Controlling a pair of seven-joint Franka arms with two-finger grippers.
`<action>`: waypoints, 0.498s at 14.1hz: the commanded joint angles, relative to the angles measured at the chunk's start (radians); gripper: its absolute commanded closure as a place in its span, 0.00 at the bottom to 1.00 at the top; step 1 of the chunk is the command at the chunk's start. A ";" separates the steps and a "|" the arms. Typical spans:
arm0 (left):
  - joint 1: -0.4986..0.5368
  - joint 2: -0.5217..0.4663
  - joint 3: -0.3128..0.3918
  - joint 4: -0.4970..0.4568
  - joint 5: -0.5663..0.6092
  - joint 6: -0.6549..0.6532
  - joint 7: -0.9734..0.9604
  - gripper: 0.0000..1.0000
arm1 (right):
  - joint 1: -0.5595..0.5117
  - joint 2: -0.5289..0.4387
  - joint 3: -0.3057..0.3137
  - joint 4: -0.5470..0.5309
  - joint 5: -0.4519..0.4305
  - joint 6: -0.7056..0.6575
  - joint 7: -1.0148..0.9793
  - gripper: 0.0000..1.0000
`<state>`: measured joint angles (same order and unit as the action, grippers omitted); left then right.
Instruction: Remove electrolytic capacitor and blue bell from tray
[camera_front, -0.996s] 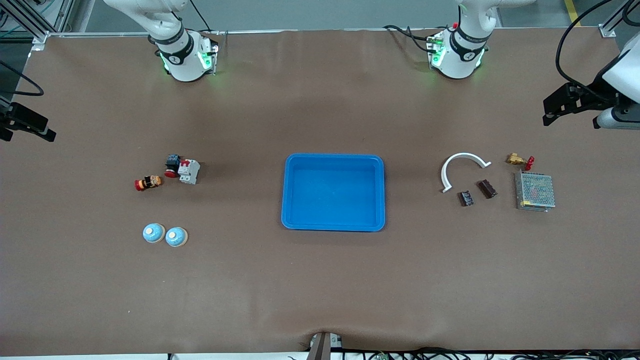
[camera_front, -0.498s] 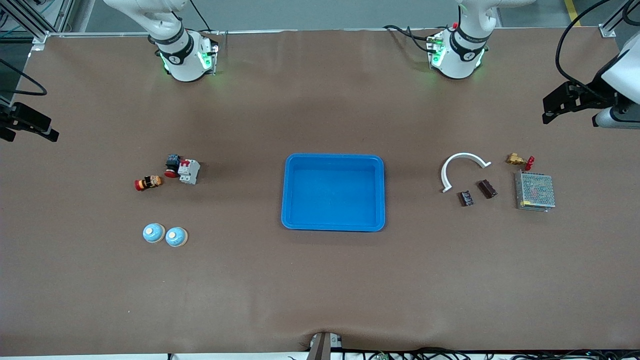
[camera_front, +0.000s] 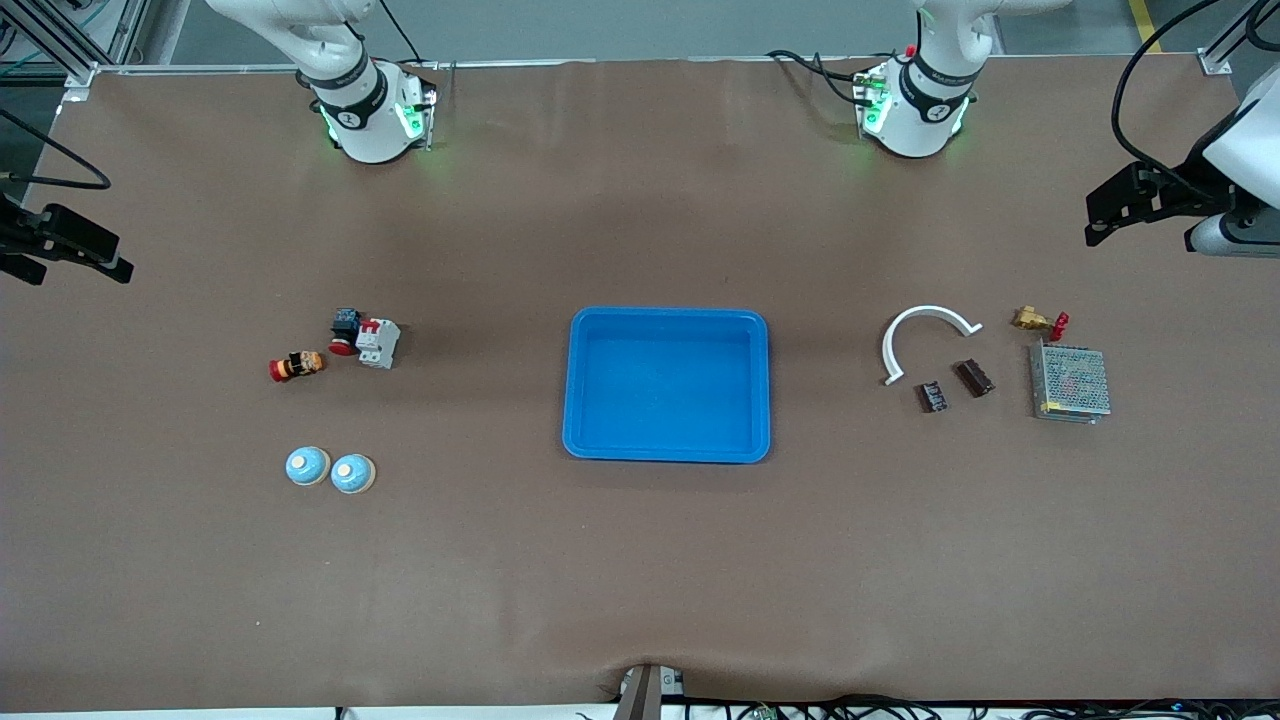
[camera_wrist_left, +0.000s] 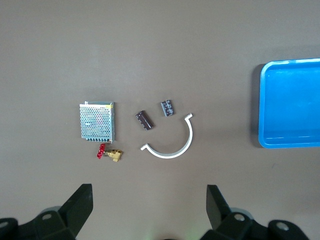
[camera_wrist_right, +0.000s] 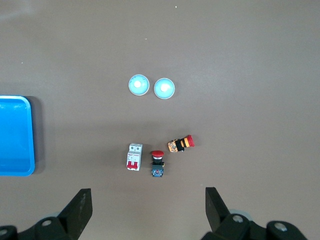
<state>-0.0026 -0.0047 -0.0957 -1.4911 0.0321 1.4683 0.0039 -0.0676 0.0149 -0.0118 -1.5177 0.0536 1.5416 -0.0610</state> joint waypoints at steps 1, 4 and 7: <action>0.003 0.008 0.001 0.022 -0.028 -0.019 0.013 0.00 | 0.006 -0.013 -0.002 -0.010 0.002 -0.001 0.017 0.00; 0.004 0.008 0.004 0.022 -0.049 -0.019 0.010 0.00 | 0.008 -0.013 -0.002 -0.010 0.002 -0.003 0.017 0.00; 0.004 0.006 0.005 0.022 -0.052 -0.019 -0.008 0.00 | 0.008 -0.012 -0.002 -0.010 -0.001 -0.005 0.017 0.00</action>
<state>-0.0013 -0.0045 -0.0944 -1.4911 0.0042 1.4682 0.0027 -0.0667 0.0149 -0.0118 -1.5177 0.0536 1.5415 -0.0610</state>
